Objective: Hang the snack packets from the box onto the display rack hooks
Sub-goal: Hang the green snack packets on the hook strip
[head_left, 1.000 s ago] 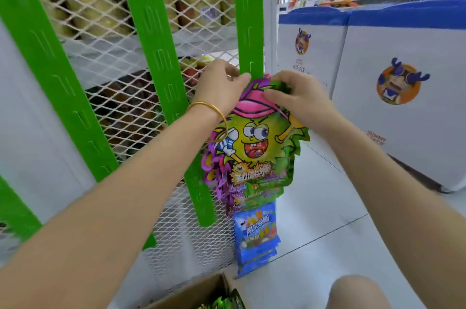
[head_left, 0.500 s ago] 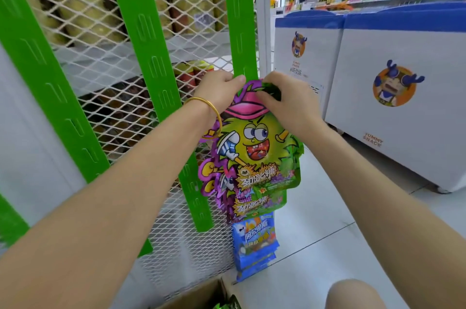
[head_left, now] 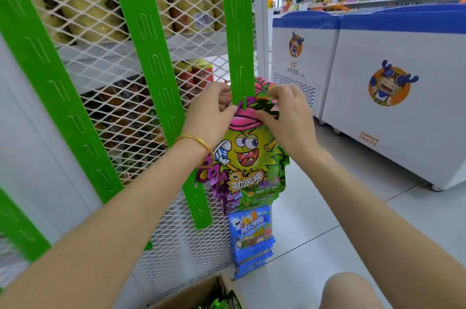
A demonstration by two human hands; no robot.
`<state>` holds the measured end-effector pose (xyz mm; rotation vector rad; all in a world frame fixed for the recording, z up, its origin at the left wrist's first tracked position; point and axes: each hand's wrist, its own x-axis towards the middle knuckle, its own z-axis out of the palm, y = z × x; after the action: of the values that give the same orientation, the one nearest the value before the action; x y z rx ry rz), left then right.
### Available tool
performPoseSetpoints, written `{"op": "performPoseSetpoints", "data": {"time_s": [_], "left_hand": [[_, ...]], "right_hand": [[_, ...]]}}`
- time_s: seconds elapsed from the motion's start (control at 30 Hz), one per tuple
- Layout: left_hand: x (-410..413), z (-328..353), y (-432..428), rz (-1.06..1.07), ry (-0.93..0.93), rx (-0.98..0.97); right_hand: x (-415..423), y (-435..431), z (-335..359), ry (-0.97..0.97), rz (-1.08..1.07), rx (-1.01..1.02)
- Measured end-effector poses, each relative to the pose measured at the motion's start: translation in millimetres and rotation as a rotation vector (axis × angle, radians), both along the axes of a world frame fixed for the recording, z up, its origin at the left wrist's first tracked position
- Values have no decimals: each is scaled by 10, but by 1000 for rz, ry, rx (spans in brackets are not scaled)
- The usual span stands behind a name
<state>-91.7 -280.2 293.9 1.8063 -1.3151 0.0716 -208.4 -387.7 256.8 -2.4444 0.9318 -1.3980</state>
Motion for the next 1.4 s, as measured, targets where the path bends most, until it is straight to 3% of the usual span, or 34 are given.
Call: {"op": "performPoseSetpoints", "data": {"time_s": [0.07, 0.13, 0.2, 0.27, 0.37, 0.53, 0.67, 0.77, 0.83, 1.17, 1.4], "left_hand": [[-4, -165, 160, 57, -174, -99], [8, -378, 384, 149, -323, -180], [22, -653, 658, 148, -344, -204], [93, -1072, 963, 101, -297, -126], [278, -1866, 1453, 78, -141, 89], [618, -2978, 2153, 190, 220, 463], [854, -3608, 2383, 194, 323, 842], [961, -3947, 2523, 151, 192, 1219], [962, -4095, 2624, 135, 189, 1362], [906, -4078, 2773, 223, 181, 1088], [821, -3395, 2588, 57, 577, 769]], "right_hand": [[-19, 157, -94, -86, -97, -177], [1, 399, -291, -147, -20, -215], [57, 654, -582, -87, 159, -76], [148, 861, -967, 148, 348, 130], [277, 1109, -1626, 636, 593, 336], [353, 1487, -2366, 1172, 770, 336], [503, 1652, -2617, 1350, 812, 259], [562, 1684, -2709, 1398, 830, 239], [593, 1684, -2750, 1388, 854, 251], [627, 1805, -2884, 1372, 873, 311], [656, 1876, -2838, 1048, 911, 315]]}}
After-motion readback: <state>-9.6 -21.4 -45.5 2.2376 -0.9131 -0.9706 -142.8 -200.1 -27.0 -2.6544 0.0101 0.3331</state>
